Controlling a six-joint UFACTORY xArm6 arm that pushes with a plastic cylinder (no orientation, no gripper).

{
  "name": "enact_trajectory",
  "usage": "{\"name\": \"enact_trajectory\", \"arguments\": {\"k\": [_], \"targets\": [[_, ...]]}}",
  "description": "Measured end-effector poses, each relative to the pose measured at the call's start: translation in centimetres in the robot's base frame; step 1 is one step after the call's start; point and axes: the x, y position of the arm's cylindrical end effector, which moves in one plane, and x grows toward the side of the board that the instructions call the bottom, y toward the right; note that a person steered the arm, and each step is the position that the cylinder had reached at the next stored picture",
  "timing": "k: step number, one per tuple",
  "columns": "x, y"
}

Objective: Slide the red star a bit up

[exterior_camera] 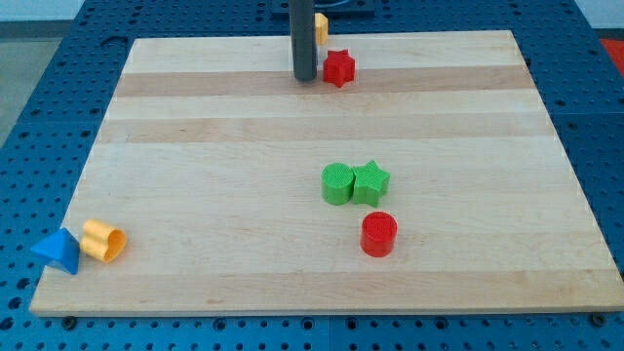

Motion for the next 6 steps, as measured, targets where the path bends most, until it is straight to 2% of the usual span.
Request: {"name": "enact_trajectory", "arguments": {"k": [1, 2, 4, 6], "targets": [[3.5, 1.0], [2.0, 4.0], [-2.4, 4.3], [-3.8, 4.9]]}}
